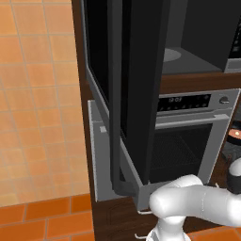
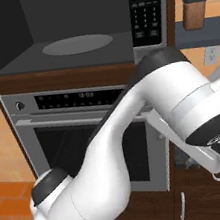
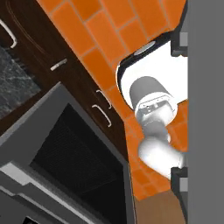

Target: Open the microwave, place the bowl with waffle inside the microwave, then close the microwave door and turn it on.

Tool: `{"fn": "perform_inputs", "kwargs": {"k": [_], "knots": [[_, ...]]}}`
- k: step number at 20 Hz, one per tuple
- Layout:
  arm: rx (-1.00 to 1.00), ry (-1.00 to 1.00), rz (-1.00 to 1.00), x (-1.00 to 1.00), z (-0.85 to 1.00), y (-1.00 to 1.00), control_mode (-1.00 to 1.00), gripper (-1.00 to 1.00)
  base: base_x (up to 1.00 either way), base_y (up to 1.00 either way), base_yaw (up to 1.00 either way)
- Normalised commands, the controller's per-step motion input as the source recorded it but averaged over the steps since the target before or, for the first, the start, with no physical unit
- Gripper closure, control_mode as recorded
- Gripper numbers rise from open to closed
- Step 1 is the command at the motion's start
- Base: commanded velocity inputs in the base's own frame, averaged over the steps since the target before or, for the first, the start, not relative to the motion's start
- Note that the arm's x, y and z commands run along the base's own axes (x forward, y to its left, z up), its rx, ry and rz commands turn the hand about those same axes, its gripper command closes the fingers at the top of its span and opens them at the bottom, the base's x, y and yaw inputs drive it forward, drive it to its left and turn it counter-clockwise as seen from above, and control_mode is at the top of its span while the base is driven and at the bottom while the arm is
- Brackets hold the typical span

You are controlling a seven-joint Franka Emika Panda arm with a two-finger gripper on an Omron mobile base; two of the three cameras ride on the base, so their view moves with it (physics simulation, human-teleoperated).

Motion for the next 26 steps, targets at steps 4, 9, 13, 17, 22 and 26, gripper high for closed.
{"fn": "perform_inputs", "kwargs": {"k": [4,9,13,17,22,26], "knots": [[0.04,0.0,-0.25,0.79,-1.0,-0.2,-1.0,-1.0,0.0,0.0,0.0],[0.0,0.0,-0.32,0.68,-0.94,-0.49,-1.0,-1.0,0.0,0.0,0.0],[0.03,0.0,-0.37,0.89,-0.57,-0.57,-1.0,-1.0,0.0,0.0,0.0],[0.16,0.08,-0.35,0.73,-0.15,-0.84,-1.0,-1.0,0.0,0.0,0.0],[0.25,0.09,-0.09,0.57,0.0,-0.8,-1.0,-1.0,0.0,0.0,0.0],[0.21,0.01,-0.02,0.38,-0.22,-0.58,-1.0,-1.0,0.0,0.0,0.0]]}}
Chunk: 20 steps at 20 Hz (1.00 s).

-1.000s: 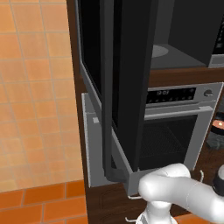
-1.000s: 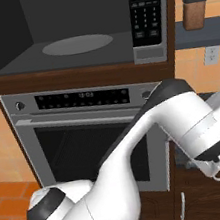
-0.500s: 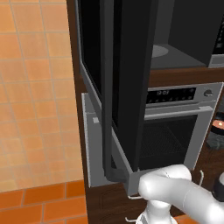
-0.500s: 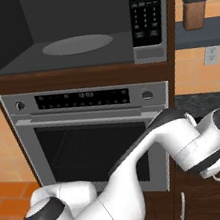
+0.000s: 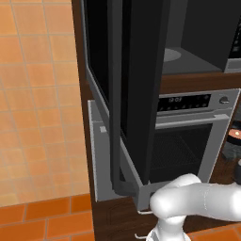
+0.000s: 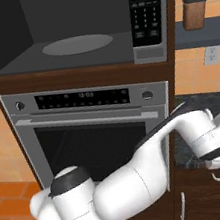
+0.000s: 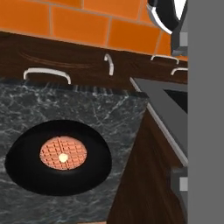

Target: Open the microwave, place the bowl with waffle inside the microwave, then close the microwave door and turn it on.

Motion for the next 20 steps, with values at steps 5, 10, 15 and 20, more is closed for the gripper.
{"fn": "perform_inputs", "kwargs": {"k": [5,10,15,20], "knots": [[0.05,-0.1,0.06,0.0,-0.61,-0.12,-1.0,-1.0,0.0,0.0,0.0],[0.0,-0.14,0.04,0.19,-0.3,0.0,-1.0,-1.0,0.0,0.0,0.0],[0.0,-0.09,0.0,0.36,-0.18,0.03,-1.0,-1.0,0.0,0.0,0.0],[0.04,0.0,0.0,0.65,-0.15,0.0,-1.0,-1.0,0.0,0.0,0.0]]}}
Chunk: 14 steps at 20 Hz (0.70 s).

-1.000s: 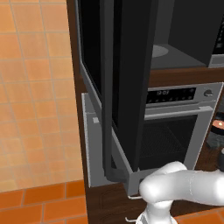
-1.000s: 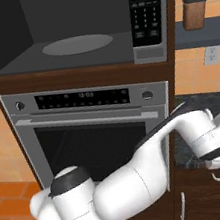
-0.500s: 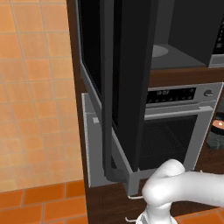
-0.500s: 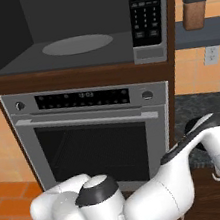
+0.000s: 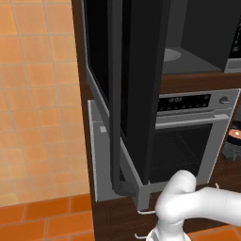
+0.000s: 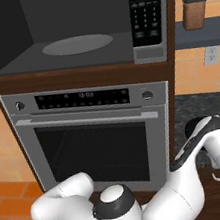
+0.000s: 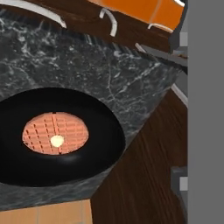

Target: Open the microwave, place the bowl with waffle inside the microwave, then close the microwave door and turn it on.

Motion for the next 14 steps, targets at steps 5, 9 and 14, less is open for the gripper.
{"fn": "perform_inputs", "kwargs": {"k": [5,9,14], "knots": [[0.07,0.01,0.0,0.48,-0.28,-0.17,-1.0,-1.0,0.0,0.0,0.0],[0.08,0.06,0.0,0.12,-0.32,-0.46,-1.0,-1.0,0.0,0.0,0.0],[0.08,0.1,-0.02,0.04,-0.17,-0.37,-1.0,-1.0,0.0,0.0,0.0]]}}
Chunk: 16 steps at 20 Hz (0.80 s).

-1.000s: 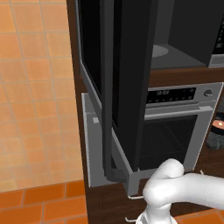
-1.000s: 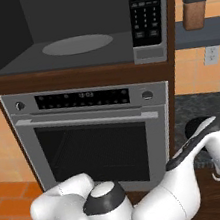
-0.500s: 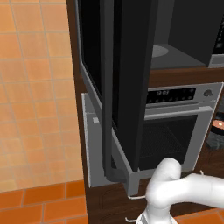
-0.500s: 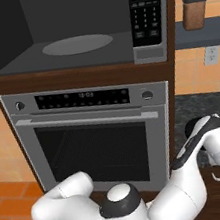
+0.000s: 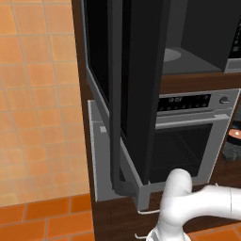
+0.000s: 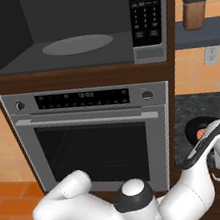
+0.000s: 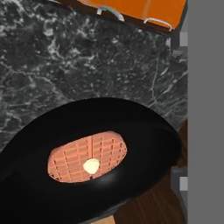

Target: Open the microwave, place the bowl with waffle inside the microwave, then close the microwave door and turn it on.

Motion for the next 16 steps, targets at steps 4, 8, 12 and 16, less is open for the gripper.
{"fn": "perform_inputs", "kwargs": {"k": [4,8,12,16], "knots": [[0.04,0.11,-0.02,0.03,-0.05,-0.09,-1.0,-1.0,0.0,0.0,0.0],[0.01,0.1,-0.03,0.05,-0.09,0.0,-1.0,-1.0,0.0,0.0,0.0],[0.0,0.01,0.0,0.19,-0.17,0.01,-1.0,-1.0,0.0,0.0,0.0],[0.0,0.0,0.0,0.18,-0.22,0.02,-1.0,-1.0,0.0,0.0,0.0]]}}
